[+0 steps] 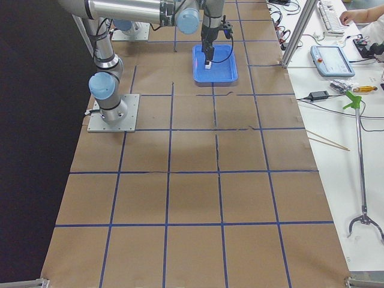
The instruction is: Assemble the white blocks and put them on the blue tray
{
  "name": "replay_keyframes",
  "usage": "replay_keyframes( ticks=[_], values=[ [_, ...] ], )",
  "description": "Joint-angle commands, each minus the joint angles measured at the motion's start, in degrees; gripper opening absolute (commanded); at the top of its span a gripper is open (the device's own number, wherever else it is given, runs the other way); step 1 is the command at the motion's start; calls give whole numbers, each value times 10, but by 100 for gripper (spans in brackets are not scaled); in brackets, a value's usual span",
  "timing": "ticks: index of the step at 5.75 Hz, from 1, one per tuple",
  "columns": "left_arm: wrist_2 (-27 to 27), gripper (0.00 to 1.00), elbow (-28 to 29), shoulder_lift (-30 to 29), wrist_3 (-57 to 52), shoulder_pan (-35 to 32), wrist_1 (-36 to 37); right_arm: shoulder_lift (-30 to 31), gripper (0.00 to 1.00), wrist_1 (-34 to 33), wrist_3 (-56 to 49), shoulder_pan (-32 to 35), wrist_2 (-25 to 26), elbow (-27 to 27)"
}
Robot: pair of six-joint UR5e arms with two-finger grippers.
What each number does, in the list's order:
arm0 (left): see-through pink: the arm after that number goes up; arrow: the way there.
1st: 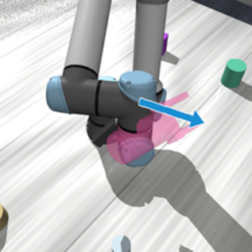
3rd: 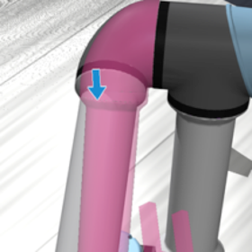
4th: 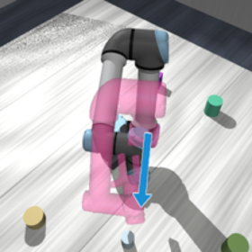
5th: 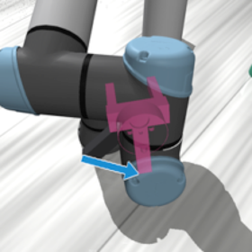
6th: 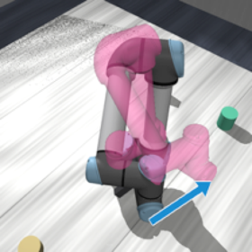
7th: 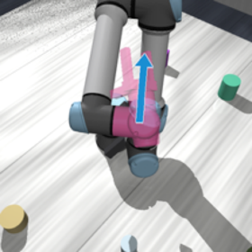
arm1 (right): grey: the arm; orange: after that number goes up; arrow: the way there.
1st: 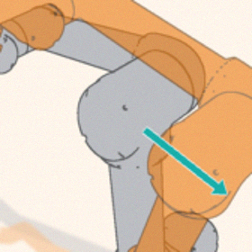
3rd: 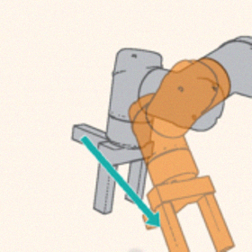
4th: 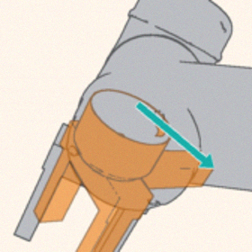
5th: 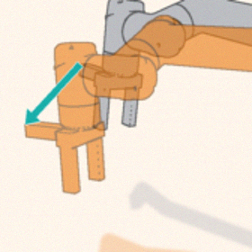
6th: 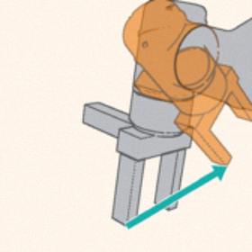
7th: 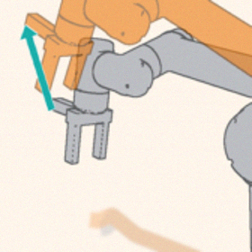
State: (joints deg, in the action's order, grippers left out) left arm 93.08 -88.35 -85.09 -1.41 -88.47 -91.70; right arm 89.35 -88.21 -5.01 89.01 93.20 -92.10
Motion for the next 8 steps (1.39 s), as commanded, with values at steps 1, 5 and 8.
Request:
replay_keyframes(
  ticks=[1,5,8],
  values=[
    [0,99,0,0,0,0,-1,28,100,46,74,12,-23,30],
    [0,99,0,0,0,0,0,8,100,37,71,7,-35,34],
    [0,99,0,0,0,0,0,-8,100,33,73,7,-33,51]
  ],
)
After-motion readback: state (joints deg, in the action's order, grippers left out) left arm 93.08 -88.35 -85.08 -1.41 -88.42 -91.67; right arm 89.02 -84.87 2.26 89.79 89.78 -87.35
